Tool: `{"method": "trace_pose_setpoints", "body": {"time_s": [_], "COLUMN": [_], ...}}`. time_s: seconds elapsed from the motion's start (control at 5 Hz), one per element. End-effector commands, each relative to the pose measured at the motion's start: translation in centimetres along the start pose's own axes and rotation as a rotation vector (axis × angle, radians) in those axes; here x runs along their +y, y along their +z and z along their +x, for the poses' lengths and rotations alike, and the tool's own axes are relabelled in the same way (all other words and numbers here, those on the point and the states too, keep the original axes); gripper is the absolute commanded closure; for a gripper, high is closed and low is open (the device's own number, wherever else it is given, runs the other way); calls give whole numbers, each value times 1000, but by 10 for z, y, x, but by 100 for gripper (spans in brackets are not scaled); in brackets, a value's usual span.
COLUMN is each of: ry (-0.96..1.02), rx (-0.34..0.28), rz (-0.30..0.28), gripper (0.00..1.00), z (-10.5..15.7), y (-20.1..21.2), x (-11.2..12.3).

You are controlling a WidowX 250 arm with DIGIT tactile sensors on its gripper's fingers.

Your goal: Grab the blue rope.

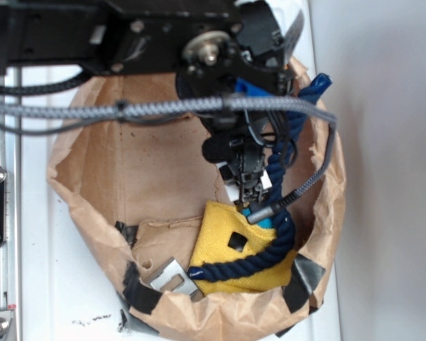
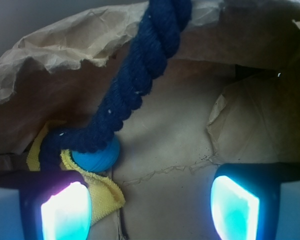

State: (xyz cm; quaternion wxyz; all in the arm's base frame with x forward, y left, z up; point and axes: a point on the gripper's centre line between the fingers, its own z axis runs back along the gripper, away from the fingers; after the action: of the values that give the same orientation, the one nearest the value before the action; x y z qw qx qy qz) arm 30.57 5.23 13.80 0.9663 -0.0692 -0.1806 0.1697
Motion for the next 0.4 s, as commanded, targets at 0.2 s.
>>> {"method": "trace_pose_setpoints", "body": {"time_s": [0.2], "ry": [-16], "rx": [-319], "rz": [-43], "gripper": [0], "z": [-11], "y": [-18], "x": [-20]}}
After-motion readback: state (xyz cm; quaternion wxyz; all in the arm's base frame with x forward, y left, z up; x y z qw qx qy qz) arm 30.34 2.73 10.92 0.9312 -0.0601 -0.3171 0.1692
